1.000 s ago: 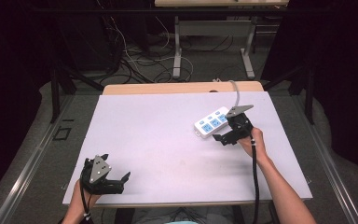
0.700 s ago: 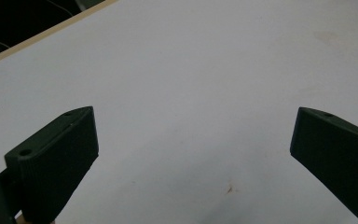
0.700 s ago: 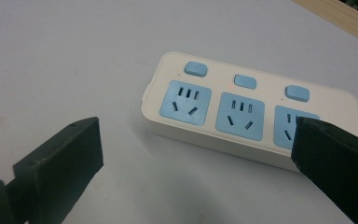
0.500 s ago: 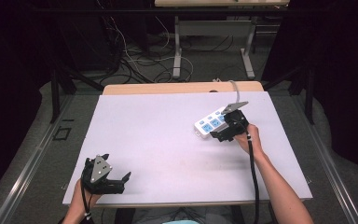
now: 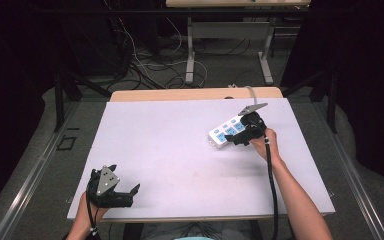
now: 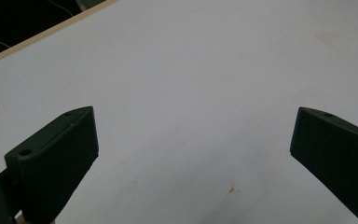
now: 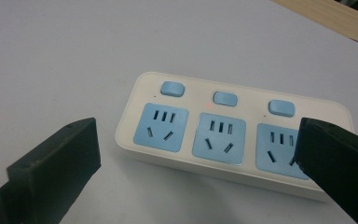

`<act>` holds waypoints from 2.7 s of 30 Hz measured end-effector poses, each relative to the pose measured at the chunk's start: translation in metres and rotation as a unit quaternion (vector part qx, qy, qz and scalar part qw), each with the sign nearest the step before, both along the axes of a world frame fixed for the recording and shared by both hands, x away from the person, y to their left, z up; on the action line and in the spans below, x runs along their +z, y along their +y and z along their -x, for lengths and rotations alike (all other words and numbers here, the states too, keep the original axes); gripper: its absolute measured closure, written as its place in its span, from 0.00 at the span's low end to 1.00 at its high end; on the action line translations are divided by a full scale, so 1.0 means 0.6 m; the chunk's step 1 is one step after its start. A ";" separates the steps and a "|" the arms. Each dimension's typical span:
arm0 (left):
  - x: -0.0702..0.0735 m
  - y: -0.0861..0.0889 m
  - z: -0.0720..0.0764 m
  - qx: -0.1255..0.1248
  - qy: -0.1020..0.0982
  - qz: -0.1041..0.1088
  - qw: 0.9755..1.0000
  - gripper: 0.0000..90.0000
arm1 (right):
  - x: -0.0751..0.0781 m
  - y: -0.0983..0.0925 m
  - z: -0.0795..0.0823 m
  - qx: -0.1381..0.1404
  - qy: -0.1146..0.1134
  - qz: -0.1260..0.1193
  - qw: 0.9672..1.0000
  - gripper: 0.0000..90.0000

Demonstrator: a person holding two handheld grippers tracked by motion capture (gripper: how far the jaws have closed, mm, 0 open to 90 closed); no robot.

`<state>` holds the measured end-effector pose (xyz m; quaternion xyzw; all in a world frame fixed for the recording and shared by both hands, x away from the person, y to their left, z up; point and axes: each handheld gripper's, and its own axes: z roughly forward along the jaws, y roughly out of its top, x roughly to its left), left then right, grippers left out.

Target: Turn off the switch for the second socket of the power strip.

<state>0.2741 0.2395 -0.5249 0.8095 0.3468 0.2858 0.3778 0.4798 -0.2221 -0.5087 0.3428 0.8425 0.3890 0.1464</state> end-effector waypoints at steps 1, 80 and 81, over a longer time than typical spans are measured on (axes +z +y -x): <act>-0.001 -0.001 0.000 0.001 0.000 0.003 1.000 0.01 | -0.001 -0.001 -0.003 0.001 0.002 -0.003 1.000 0.00; -0.001 -0.003 -0.002 -0.009 0.001 -0.003 1.000 0.01 | -0.045 0.048 -0.068 -0.061 -0.008 0.007 0.998 1.00; 0.000 -0.003 -0.002 -0.009 -0.001 -0.005 1.000 0.01 | -0.044 0.047 -0.068 -0.061 -0.004 0.007 0.998 1.00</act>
